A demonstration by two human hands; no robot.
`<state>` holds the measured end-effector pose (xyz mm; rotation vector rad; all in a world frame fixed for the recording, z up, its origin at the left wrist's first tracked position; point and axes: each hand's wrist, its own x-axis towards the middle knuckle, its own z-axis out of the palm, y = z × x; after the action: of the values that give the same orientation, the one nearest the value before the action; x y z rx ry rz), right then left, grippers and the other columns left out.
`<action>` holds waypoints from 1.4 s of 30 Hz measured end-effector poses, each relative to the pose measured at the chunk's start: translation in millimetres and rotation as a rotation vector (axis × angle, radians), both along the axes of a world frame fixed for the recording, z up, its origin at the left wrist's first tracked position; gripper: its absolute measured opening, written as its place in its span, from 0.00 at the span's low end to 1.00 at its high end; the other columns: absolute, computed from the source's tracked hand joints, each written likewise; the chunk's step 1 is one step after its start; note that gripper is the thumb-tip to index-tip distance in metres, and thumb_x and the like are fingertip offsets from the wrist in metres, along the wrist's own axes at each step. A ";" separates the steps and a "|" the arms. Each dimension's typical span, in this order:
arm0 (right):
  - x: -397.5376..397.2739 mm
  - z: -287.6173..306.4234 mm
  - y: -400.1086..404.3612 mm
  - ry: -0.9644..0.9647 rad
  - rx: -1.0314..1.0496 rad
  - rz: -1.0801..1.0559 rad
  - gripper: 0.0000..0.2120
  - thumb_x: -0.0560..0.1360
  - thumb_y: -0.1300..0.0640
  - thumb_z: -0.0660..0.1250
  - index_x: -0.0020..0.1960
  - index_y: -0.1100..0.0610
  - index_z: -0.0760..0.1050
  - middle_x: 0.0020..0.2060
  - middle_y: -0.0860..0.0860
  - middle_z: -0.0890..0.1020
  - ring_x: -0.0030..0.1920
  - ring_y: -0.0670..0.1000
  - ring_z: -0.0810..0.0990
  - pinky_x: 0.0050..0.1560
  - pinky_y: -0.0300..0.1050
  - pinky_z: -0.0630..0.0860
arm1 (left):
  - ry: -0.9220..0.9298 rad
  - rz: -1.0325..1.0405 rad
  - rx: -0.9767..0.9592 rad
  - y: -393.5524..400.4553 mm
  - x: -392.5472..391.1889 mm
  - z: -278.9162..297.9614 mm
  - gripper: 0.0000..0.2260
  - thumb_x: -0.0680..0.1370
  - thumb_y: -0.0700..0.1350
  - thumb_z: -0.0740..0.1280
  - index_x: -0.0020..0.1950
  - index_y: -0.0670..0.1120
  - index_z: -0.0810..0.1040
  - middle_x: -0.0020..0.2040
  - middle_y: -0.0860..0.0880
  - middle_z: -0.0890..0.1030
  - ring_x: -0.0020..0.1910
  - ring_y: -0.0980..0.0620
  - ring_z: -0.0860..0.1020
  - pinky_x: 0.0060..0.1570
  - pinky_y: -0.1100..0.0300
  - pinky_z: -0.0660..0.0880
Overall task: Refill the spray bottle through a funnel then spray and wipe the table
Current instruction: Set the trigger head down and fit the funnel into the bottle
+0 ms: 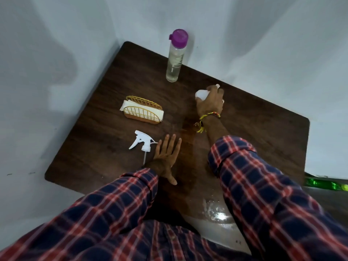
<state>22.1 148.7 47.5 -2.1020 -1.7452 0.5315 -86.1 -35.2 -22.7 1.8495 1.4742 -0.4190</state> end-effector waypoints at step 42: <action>211.1 85.1 -185.5 0.260 -0.220 0.090 0.20 0.75 0.62 0.65 0.66 0.53 0.74 0.63 0.55 0.78 0.61 0.57 0.77 0.63 0.51 0.75 | -0.466 0.329 0.273 -8.2 173.0 86.9 0.25 0.70 0.52 0.77 0.65 0.46 0.77 0.61 0.47 0.81 0.61 0.48 0.78 0.55 0.64 0.69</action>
<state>233.2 -36.8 132.6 -1.9913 -1.7014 1.0152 86.8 -43.4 64.2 1.7054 1.5125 0.3668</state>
